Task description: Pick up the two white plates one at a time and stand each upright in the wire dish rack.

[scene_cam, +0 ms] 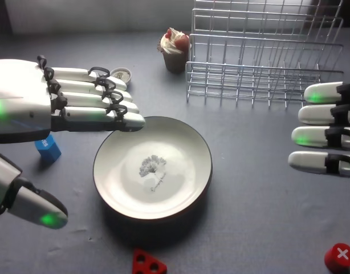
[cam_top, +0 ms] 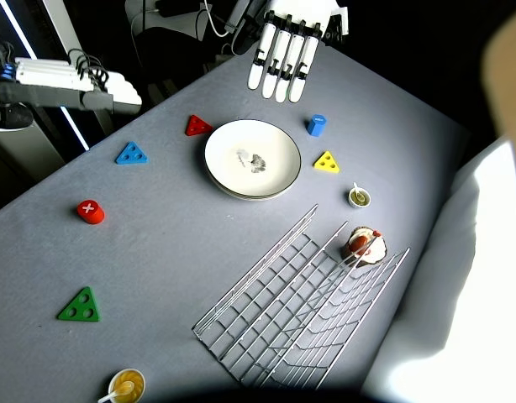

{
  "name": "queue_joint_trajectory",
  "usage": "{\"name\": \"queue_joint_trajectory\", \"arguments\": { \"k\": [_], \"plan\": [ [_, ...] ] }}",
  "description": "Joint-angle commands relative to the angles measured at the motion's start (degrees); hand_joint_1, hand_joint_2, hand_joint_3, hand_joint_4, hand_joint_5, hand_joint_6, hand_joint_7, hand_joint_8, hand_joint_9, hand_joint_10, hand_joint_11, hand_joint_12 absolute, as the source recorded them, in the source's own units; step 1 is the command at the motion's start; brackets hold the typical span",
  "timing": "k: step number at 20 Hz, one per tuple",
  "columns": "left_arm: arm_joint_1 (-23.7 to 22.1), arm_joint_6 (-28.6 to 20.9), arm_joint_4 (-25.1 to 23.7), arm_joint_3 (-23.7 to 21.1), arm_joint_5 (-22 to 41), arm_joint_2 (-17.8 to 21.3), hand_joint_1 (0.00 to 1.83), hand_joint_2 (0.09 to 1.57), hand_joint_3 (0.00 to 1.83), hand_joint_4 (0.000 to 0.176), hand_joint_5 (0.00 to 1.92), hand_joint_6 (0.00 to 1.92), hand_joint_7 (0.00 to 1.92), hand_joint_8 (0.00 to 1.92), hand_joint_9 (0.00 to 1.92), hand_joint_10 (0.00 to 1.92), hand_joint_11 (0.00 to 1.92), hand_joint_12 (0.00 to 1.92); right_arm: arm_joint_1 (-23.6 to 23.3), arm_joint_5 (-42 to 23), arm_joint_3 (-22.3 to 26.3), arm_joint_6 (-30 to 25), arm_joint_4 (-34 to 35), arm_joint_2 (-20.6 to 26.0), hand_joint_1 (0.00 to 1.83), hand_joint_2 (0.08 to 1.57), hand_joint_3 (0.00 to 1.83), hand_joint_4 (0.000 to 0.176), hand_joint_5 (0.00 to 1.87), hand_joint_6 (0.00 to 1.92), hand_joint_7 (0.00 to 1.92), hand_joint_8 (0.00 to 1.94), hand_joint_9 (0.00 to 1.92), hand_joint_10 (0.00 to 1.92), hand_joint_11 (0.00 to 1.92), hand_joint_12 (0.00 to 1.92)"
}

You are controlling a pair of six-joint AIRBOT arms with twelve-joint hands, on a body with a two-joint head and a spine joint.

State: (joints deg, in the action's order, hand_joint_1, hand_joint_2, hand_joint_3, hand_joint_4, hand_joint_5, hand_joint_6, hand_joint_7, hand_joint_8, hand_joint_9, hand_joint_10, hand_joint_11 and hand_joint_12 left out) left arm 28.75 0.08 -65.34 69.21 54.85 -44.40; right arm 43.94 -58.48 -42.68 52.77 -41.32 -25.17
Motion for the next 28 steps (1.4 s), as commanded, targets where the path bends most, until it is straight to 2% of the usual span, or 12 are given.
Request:
{"name": "queue_joint_trajectory", "arguments": {
  "k": [1, 6, 11, 17, 19, 21, 23, 26, 28],
  "plan": [
    [-0.46, -0.08, 4.09, -0.09, 3.47, 0.27, 0.06, 0.93, 0.01, 0.0, 0.09, 0.01, 0.14, 0.01, 0.12, 0.01, 0.06, 0.1, -0.41, -5.81, 0.21, 0.23, 3.48, 0.48, 0.0, 0.87, 0.02, 0.0, 0.13, 0.01, 0.13, 0.01, 0.13, 0.01, 0.12, 0.04],
    [-0.45, -0.08, 4.03, -0.55, 3.3, 0.18, 0.09, 0.93, 0.01, 0.0, 0.08, 0.0, 0.13, 0.0, 0.12, 0.01, 0.08, 0.09, -0.45, -5.14, 0.19, 0.24, 5.8, 0.48, 0.01, 0.9, 0.0, 0.0, 0.16, 0.0, 0.16, 0.01, 0.16, 0.01, 0.15, 0.04],
    [-0.47, -0.08, 2.45, 0.12, 4.07, 0.19, 0.1, 0.93, 0.0, 0.0, 0.08, 0.01, 0.13, 0.01, 0.12, 0.01, 0.08, 0.08, -1.68, -2.05, 0.07, 0.24, 6.34, 0.45, 0.08, 0.88, 0.0, 0.0, 0.16, 0.0, 0.18, 0.01, 0.18, 0.01, 0.18, 0.04],
    [-0.47, -0.08, -0.04, 0.4, 5.21, 0.07, 0.07, 0.93, 0.0, 0.0, 0.09, 0.01, 0.14, 0.01, 0.13, 0.01, 0.08, 0.07, -2.6, -1.65, -0.43, 0.24, 6.34, -0.32, 0.08, 0.9, 0.0, 0.0, 0.15, 0.0, 0.18, 0.01, 0.17, 0.0, 0.18, 0.03],
    [-0.46, -0.08, 0.01, 0.31, 5.13, -0.59, 0.06, 0.95, 0.01, 0.0, 0.07, 0.0, 0.13, 0.0, 0.12, 0.0, 0.07, 0.05, -2.94, -1.02, -0.59, 0.24, 6.34, -0.47, 0.08, 0.91, 0.01, 0.0, 0.17, 0.01, 0.2, 0.01, 0.19, 0.01, 0.2, 0.04],
    [-0.28, -0.08, 2.78, 0.15, 4.55, -1.06, 0.04, 0.95, 0.01, 0.0, 0.09, 0.01, 0.14, 0.01, 0.14, 0.01, 0.1, 0.06, -2.91, -0.75, -0.63, 0.24, 6.34, -0.53, 0.07, 0.92, 0.01, 0.0, 0.18, 0.01, 0.21, 0.01, 0.2, 0.01, 0.22, 0.04],
    [0.13, -0.08, 3.89, 1.12, 7.49, -1.21, 0.04, 0.95, 0.0, 0.0, 0.08, 0.0, 0.12, 0.0, 0.1, 0.0, 0.05, 0.04, -2.91, -0.74, -0.46, 0.34, 6.34, -0.52, 0.08, 0.93, 0.0, 0.0, 0.22, 0.01, 0.25, 0.01, 0.22, 0.01, 0.23, 0.03],
    [0.26, -0.08, 0.43, 1.54, 7.78, -1.3, 0.06, 0.96, 0.01, 0.0, 0.08, 0.0, 0.13, 0.0, 0.12, 0.01, 0.08, 0.05, -2.89, -0.74, -0.11, 0.8, 6.41, -0.45, 0.05, 0.95, 0.01, 0.0, 0.2, 0.0, 0.21, 0.0, 0.2, 0.0, 0.22, 0.02],
    [0.37, -0.08, 0.65, 1.76, 9.32, -1.36, 0.02, 0.97, 0.0, 0.0, 0.09, 0.0, 0.13, 0.0, 0.12, 0.0, 0.08, 0.05, -2.9, -0.14, -0.1, 0.94, 7.06, -0.45, 0.07, 0.94, 0.0, 0.0, 0.2, 0.0, 0.23, 0.01, 0.21, 0.01, 0.22, 0.02]
  ]
}}
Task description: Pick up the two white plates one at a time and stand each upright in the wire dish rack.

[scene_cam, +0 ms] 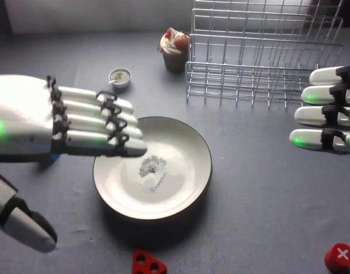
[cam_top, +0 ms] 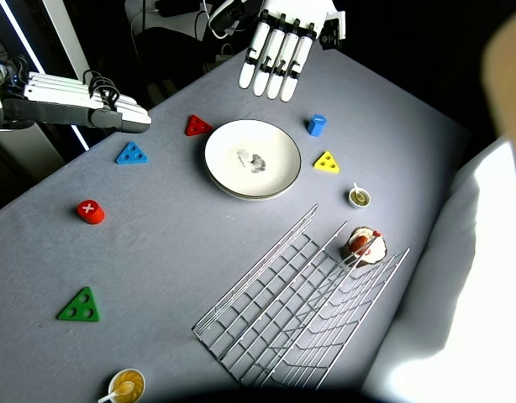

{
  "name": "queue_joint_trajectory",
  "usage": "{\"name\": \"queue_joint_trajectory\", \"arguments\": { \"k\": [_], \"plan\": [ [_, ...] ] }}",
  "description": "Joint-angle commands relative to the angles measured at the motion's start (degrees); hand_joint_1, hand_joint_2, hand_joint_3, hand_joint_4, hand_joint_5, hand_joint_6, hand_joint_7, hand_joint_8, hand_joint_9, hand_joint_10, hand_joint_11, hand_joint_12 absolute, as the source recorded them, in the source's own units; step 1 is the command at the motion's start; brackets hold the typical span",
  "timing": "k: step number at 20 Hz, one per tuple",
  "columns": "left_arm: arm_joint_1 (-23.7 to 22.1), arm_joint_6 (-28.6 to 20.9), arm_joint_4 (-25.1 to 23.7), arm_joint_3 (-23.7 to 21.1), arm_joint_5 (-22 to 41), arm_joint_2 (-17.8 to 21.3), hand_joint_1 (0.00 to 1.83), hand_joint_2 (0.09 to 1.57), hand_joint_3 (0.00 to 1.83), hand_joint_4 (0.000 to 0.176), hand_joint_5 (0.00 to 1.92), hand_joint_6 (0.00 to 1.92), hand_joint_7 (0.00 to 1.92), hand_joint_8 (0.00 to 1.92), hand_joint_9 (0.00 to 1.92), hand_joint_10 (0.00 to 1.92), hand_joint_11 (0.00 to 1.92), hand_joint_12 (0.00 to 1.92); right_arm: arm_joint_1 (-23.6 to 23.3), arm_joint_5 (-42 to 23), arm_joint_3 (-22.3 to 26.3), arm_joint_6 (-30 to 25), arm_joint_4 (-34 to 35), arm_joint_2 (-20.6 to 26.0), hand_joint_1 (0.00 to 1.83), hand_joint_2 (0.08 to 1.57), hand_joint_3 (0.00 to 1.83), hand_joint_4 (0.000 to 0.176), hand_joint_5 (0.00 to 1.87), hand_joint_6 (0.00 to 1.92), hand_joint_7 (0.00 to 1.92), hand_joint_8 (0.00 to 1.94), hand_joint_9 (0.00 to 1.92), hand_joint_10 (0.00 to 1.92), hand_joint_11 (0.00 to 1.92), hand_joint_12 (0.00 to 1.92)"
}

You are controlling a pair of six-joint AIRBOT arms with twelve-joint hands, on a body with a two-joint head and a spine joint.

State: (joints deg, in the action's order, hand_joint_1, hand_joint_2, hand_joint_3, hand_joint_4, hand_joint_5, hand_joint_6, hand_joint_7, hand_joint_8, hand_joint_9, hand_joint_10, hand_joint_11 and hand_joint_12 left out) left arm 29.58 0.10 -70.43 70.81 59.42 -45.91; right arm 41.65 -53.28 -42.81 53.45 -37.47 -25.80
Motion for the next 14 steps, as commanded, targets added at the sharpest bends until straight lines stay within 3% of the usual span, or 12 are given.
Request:
{"name": "queue_joint_trajectory", "arguments": {
  "k": [1, 11, 14],
  "plan": [
    [-0.47, -0.1, 5.9, 0.1, 5.17, 0.1, 0.05, 0.96, 0.0, 0.0, 0.1, 0.01, 0.13, 0.0, 0.11, 0.0, 0.07, 0.04, -0.72, -4.71, 0.01, 0.26, 3.51, 0.19, 0.07, 0.94, 0.0, 0.0, 0.21, 0.01, 0.24, 0.01, 0.22, 0.01, 0.23, 0.03],
    [-0.52, -0.1, -0.88, 0.6, 6.01, 0.34, 0.06, 0.96, 0.0, 0.0, 0.08, 0.0, 0.12, 0.0, 0.11, 0.0, 0.08, 0.04, -0.97, -4.09, -0.22, 1.52, 3.66, -0.18, 0.09, 0.97, 0.0, 0.0, 0.18, 0.0, 0.22, 0.0, 0.21, 0.0, 0.21, 0.01],
    [-1.14, -0.1, -1.77, 0.69, 3.71, 0.13, 0.05, 0.97, 0.0, 0.0, 0.07, 0.0, 0.11, 0.0, 0.1, 0.0, 0.08, 0.03, -1.19, -4.1, -0.27, 1.52, 3.67, -0.22, 0.11, 0.98, 0.01, 0.0, 0.17, 0.0, 0.21, 0.0, 0.2, 0.0, 0.2, 0.0]
  ]
}}
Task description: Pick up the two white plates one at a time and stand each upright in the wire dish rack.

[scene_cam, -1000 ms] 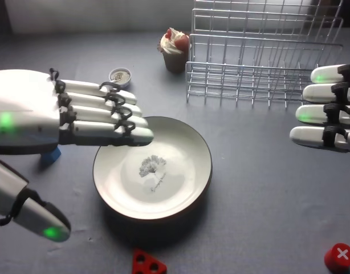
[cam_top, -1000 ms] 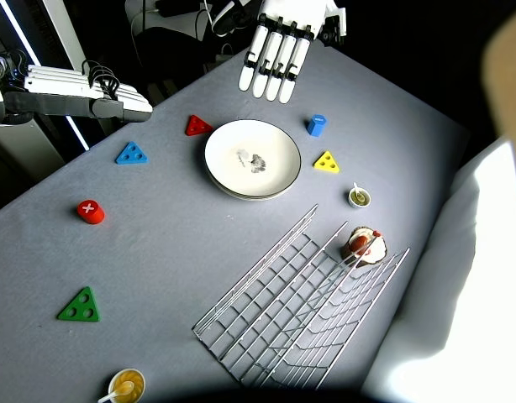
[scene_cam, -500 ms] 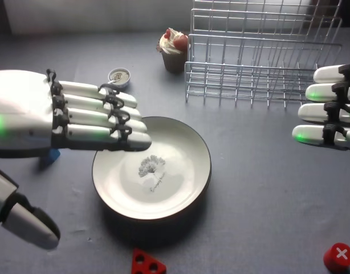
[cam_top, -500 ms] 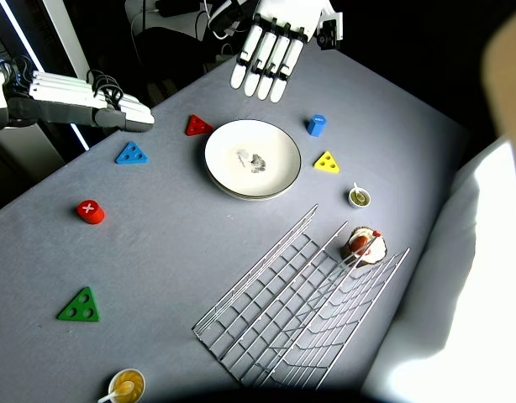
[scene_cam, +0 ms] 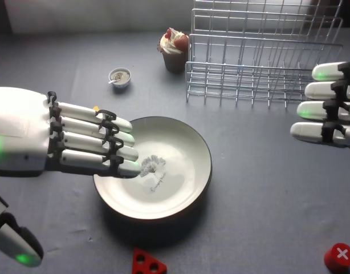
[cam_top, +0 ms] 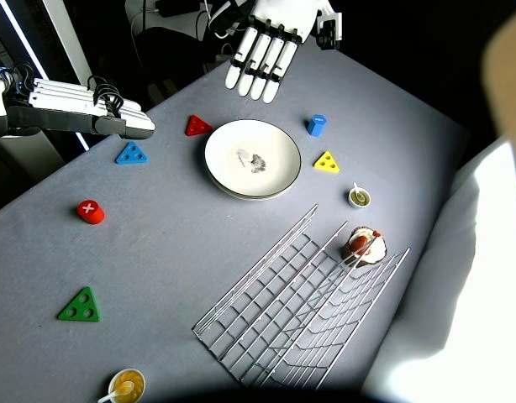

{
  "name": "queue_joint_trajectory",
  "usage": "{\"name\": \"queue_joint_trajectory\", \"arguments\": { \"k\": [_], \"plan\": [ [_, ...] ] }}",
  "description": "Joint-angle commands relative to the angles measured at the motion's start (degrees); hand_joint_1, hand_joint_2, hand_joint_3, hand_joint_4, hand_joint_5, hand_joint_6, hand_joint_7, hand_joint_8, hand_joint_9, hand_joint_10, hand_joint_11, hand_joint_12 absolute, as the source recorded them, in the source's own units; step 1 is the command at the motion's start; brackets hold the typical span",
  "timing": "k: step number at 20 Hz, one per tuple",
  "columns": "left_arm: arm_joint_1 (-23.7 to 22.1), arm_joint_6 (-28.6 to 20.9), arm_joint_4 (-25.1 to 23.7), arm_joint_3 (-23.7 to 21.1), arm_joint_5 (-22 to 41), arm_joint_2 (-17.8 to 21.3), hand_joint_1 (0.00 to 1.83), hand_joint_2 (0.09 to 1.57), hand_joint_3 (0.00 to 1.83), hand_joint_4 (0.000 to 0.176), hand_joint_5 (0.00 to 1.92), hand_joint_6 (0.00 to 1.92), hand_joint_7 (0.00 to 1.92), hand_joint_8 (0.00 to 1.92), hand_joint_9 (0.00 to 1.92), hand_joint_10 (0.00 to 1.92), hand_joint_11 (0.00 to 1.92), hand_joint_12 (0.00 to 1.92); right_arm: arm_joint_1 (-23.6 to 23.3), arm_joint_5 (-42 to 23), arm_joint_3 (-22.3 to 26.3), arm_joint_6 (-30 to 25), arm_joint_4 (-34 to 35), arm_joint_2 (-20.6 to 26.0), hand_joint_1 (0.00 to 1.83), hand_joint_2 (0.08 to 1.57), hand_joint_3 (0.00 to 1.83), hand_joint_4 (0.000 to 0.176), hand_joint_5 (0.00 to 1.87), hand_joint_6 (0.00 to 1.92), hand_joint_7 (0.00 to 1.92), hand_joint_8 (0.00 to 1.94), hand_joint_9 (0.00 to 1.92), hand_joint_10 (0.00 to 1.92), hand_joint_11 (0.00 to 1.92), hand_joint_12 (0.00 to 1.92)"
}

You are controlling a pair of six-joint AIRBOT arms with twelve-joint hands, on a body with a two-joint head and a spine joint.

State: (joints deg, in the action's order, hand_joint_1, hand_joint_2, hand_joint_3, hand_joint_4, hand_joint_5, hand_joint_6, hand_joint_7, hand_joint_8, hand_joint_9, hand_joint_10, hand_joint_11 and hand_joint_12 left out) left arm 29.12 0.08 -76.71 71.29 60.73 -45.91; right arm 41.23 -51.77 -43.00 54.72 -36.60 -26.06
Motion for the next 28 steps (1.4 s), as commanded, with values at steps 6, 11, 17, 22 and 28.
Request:
{"name": "queue_joint_trajectory", "arguments": {
  "k": [6, 11, 17, 22, 28],
  "plan": [
    [-1.51, -0.08, 0.41, -1.43, -3.39, -0.62, 0.05, 0.96, 0.0, 0.0, 0.08, 0.0, 0.12, 0.0, 0.12, 0.0, 0.11, 0.04, -1.4, -4.49, -0.16, 0.24, 3.95, 0.06, 0.14, 0.98, 0.0, 0.0, 0.2, 0.0, 0.24, 0.01, 0.23, 0.01, 0.21, 0.0],
    [-0.8, -0.08, -2.32, -1.51, -5.01, -1.23, 0.06, 0.97, 0.0, 0.0, 0.08, 0.0, 0.12, 0.0, 0.12, 0.0, 0.12, 0.04, -3.05, 0.68, -1.11, 0.23, 5.44, -1.09, 0.11, 0.99, 0.0, 0.0, 0.19, 0.0, 0.23, 0.01, 0.23, 0.01, 0.21, 0.01],
    [0.88, -0.08, -3.89, 0.78, -6.54, -3.21, 0.02, 0.96, 0.0, 0.0, 0.1, 0.01, 0.14, 0.01, 0.12, 0.01, 0.1, 0.02, -3.14, 0.71, -0.98, 0.23, 5.35, -0.96, 0.11, 0.98, 0.0, 0.0, 0.19, 0.0, 0.23, 0.0, 0.22, 0.0, 0.22, 0.01],
    [3.06, -0.08, -4.59, 2.92, -7.22, -4.95, 0.04, 0.97, 0.0, 0.0, 0.06, 0.0, 0.1, 0.0, 0.1, 0.0, 0.12, 0.03, -2.91, 0.71, -0.99, 0.23, 4.75, -0.92, 0.14, 0.97, 0.0, 0.0, 0.17, 0.0, 0.22, 0.0, 0.23, 0.0, 0.22, 0.01],
    [3.96, -0.08, -4.58, 4.35, -8.58, -6.46, 0.05, 0.96, 0.0, 0.0, 0.09, 0.01, 0.14, 0.01, 0.13, 0.01, 0.12, 0.02, -2.88, 0.69, -0.98, 0.24, 4.62, -0.86, 0.11, 0.98, 0.0, 0.0, 0.18, 0.01, 0.23, 0.01, 0.23, 0.0, 0.22, 0.01]
  ]
}}
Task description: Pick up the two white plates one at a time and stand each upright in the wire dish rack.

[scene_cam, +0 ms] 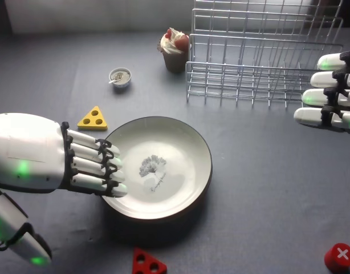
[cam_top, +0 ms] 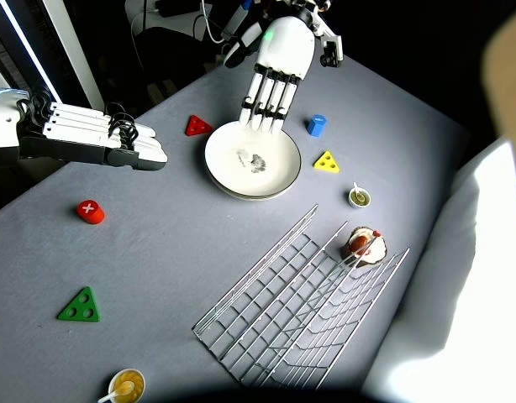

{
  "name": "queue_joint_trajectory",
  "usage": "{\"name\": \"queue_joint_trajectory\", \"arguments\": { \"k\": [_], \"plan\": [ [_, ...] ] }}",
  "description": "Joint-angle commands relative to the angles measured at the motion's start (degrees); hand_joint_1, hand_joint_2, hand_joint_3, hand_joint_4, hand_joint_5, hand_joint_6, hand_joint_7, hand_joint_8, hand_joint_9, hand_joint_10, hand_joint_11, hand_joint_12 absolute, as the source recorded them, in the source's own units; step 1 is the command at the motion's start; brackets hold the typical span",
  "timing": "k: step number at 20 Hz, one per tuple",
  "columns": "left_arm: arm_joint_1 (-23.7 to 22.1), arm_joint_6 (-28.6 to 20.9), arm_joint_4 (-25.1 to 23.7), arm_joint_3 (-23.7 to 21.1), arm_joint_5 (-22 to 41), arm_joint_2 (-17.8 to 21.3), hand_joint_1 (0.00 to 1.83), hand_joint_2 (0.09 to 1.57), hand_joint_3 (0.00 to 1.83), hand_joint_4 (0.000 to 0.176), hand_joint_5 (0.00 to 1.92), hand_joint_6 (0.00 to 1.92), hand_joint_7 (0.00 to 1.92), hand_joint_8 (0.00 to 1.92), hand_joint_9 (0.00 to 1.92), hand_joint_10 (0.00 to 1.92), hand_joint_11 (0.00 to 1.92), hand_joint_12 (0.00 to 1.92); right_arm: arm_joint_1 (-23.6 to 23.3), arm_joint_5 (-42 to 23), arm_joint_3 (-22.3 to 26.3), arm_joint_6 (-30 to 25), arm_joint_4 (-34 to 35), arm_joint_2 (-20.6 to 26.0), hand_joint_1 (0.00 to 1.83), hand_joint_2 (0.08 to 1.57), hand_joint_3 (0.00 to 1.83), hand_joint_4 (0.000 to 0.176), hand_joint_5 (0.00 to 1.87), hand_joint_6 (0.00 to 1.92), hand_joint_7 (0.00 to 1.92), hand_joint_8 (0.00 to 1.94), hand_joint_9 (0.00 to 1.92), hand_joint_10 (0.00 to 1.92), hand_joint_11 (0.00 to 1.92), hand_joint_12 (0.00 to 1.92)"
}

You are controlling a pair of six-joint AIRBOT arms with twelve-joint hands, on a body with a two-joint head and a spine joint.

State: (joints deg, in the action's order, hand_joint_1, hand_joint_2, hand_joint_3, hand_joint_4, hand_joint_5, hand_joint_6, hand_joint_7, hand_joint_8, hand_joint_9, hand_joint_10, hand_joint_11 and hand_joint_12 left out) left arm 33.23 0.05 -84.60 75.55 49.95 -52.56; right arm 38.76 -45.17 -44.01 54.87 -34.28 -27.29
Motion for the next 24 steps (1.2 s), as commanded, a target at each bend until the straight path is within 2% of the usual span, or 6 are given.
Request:
{"name": "queue_joint_trajectory", "arguments": {
  "k": [1, 11, 15, 16, 23, 24],
  "plan": [
    [0.03, -0.05, 3.29, 0.33, 1.85, -0.07, 0.03, 0.96, 0.0, 0.0, 0.1, 0.01, 0.14, 0.01, 0.12, 0.0, 0.1, 0.01, -0.44, -5.91, 0.02, 0.09, 2.31, 0.36, 0.11, 0.98, 0.0, 0.0, 0.18, 0.0, 0.22, 0.0, 0.22, 0.0, 0.22, 0.0],
    [1.2, -0.05, 0.62, 2.36, -0.69, -1.98, 0.0, 0.97, 0.0, 0.0, 0.08, 0.01, 0.12, 0.01, 0.1, 0.01, 0.09, 0.01, -0.44, -5.91, -0.03, 0.09, 2.29, 0.34, 0.06, 0.98, 0.0, 0.0, 0.18, 0.01, 0.21, 0.0, 0.19, 0.0, 0.23, 0.01],
    [1.63, -0.05, -1.53, 2.71, -2.0, -2.62, 0.04, 0.97, 0.0, 0.0, 0.09, 0.0, 0.12, 0.0, 0.12, 0.0, 0.1, 0.01, -0.44, -5.92, -0.03, 0.09, 1.82, 0.32, 0.05, 0.98, 0.0, 0.0, 0.17, 0.0, 0.2, 0.0, 0.2, 0.0, 0.24, 0.01],
    [1.72, -0.05, -1.72, 2.82, -2.1, -2.75, 0.02, 0.97, 0.0, 0.0, 0.08, 0.0, 0.12, 0.0, 0.1, 0.0, 0.07, 0.0, -0.43, -5.92, -0.03, 0.09, 1.82, 0.32, 0.09, 0.97, 0.0, 0.0, 0.19, 0.01, 0.23, 0.01, 0.22, 0.01, 0.26, 0.02],
    [3.49, -0.05, -1.7, 3.53, -2.65, -3.85, 0.01, 0.97, 0.0, 0.0, 0.09, 0.01, 0.15, 0.01, 0.13, 0.01, 0.12, 0.02, -0.42, -6.16, -0.13, 0.61, 1.14, 0.24, 0.03, 1.01, 0.01, 0.0, 0.16, 0.01, 0.2, 0.0, 0.2, 0.0, 0.23, 0.0],
    [3.57, -0.05, -1.26, 3.51, -2.66, -4.06, 0.03, 0.96, 0.0, 0.0, 0.1, 0.01, 0.16, 0.01, 0.14, 0.01, 0.13, 0.02, -0.39, -6.19, -0.13, 0.81, 1.09, 0.22, 0.08, 1.0, 0.0, 0.0, 0.18, 0.01, 0.22, 0.01, 0.21, 0.01, 0.23, 0.0]
  ]
}}
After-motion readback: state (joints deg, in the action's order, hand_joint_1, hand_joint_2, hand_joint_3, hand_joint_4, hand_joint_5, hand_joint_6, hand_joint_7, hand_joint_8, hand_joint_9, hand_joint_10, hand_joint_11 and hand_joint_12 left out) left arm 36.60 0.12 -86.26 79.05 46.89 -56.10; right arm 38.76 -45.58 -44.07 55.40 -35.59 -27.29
